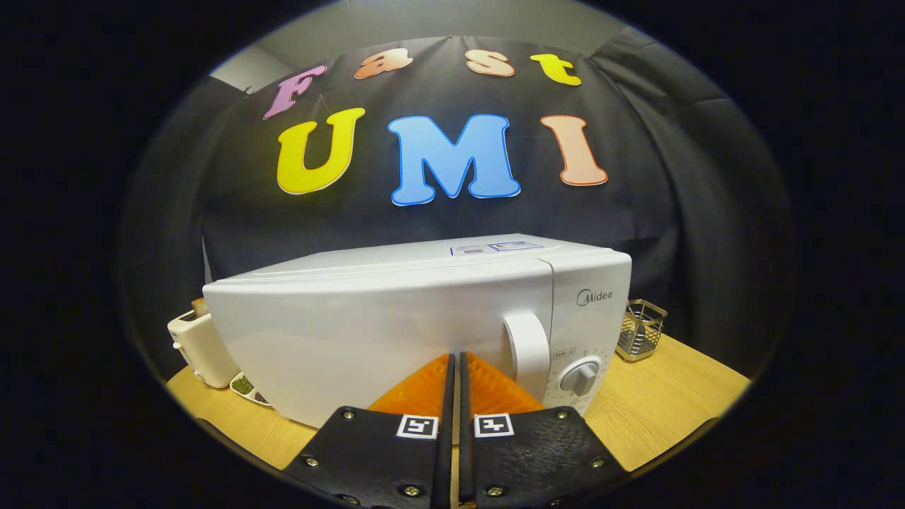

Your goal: Open the microwave, put the food inside, and close the microwave door.

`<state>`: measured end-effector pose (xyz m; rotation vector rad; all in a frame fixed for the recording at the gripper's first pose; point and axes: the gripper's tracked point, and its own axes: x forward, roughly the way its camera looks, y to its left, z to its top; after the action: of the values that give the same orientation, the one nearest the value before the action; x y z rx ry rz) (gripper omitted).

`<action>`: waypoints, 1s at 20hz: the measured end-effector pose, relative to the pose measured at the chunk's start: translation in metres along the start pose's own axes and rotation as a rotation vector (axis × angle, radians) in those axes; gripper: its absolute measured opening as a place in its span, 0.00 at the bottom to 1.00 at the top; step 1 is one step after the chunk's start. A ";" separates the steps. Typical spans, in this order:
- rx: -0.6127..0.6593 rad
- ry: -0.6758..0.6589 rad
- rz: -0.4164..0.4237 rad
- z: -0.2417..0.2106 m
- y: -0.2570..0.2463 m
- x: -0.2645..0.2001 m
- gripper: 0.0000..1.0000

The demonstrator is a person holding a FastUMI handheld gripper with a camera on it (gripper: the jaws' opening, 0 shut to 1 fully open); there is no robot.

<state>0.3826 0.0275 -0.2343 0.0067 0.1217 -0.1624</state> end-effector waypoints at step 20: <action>-0.049 -0.171 0.082 0.089 -0.077 -0.198 0.97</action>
<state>0.1869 -0.0185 -0.1215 -0.0509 -0.0449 -0.0772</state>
